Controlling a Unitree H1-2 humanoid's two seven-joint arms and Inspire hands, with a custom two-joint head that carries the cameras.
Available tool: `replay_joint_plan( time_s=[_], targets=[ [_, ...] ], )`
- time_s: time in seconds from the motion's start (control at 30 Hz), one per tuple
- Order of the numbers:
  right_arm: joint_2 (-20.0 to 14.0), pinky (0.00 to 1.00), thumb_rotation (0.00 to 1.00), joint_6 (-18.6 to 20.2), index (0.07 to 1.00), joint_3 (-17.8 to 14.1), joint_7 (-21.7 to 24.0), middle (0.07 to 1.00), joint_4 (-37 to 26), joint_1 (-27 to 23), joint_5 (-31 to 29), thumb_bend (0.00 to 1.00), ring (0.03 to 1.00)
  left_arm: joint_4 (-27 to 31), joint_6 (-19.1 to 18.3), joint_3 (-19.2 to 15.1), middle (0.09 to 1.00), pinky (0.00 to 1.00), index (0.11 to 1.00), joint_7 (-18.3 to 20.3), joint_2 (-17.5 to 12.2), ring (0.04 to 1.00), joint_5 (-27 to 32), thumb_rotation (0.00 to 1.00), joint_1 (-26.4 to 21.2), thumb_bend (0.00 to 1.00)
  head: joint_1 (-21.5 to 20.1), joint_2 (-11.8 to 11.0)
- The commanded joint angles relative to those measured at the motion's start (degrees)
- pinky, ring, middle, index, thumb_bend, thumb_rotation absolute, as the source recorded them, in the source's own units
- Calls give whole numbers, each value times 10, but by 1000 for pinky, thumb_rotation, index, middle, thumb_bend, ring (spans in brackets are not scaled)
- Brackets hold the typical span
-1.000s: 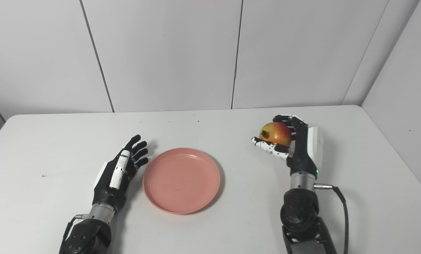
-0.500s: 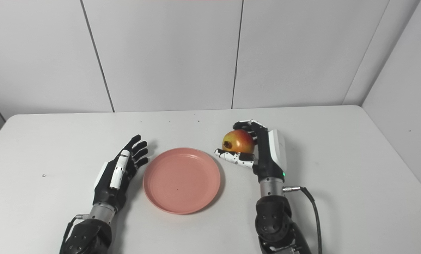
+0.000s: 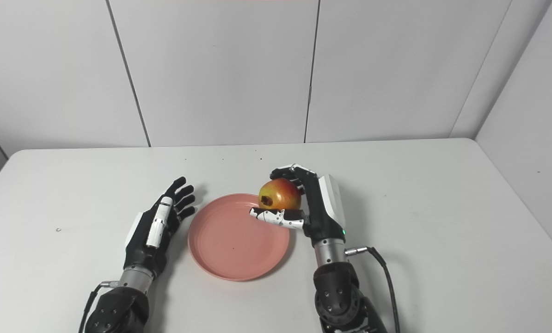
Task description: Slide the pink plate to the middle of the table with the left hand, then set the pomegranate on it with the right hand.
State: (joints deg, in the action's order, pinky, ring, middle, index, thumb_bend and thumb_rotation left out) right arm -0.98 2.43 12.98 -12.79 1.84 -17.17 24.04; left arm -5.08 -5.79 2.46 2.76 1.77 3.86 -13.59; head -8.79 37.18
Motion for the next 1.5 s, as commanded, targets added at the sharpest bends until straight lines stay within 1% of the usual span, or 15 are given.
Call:
replay_joint_plan(
  time_s=[0.0,0.07,0.27,0.3,0.4,0.53,0.77,0.93,1.13,1.23,1.33,1.37,1.4,1.43,1.47],
  targets=[
    [5,383,0,-40,539,1,-2,486,-19,-13,7,512,411,14,4,6,885,864,873,1,6,886,-5,996,-9,279,9,0],
    [5,385,0,-42,539,5,3,488,-20,-11,8,512,411,12,5,6,883,863,868,-2,10,883,-6,1000,-9,275,18,1],
    [2,384,0,-47,538,16,30,490,-25,-6,-2,511,411,7,10,8,879,866,860,-6,20,880,-7,948,-12,266,57,2],
    [1,390,0,-47,536,18,34,491,-26,-5,0,512,413,5,12,10,883,871,863,-5,21,884,-10,964,-13,264,66,3],
    [-2,374,0,-53,539,24,39,490,-23,-4,7,511,407,3,10,15,888,867,866,-6,20,887,-17,996,-14,269,74,3],
    [-7,352,0,-77,548,41,43,483,-4,-4,19,510,398,-4,24,20,890,867,867,-7,22,891,-26,1000,-16,266,91,3],
    [-9,375,0,-95,544,53,47,482,15,-5,37,511,401,-9,30,22,896,870,869,-6,25,896,-23,1000,-18,266,99,3],
    [-11,366,0,-111,547,61,40,475,33,-9,63,510,396,-8,27,21,891,865,865,-9,27,892,-23,1000,-19,263,97,3],
    [-14,361,0,-119,549,72,27,466,60,-19,108,511,404,-9,29,21,897,869,872,-6,26,898,-19,1000,-20,252,93,3],
    [-14,388,0,-125,545,75,12,475,77,-24,130,511,409,-11,30,20,901,875,878,-4,26,903,-16,1000,-20,250,91,3],
    [-14,449,0,-119,533,77,3,496,88,-26,145,513,418,-13,34,20,901,873,877,-4,26,901,-15,1000,-21,251,90,3],
    [-14,485,0,-120,520,77,2,496,92,-27,146,517,486,-13,33,20,901,872,875,-5,26,900,-15,1000,-21,254,90,3],
    [-15,495,0,-121,516,78,0,495,94,-28,147,518,511,-13,32,20,901,872,875,-5,26,900,-16,1000,-21,254,90,3],
    [-17,513,0,-124,509,80,-1,494,97,-29,151,520,558,-13,32,20,901,872,875,-6,26,900,-17,1000,-21,255,90,3],
    [-19,578,79,-126,502,82,-2,622,99,-30,153,513,637,-13,32,21,900,871,875,-6,26,900,-18,1000,-22,254,90,3]
  ],
)
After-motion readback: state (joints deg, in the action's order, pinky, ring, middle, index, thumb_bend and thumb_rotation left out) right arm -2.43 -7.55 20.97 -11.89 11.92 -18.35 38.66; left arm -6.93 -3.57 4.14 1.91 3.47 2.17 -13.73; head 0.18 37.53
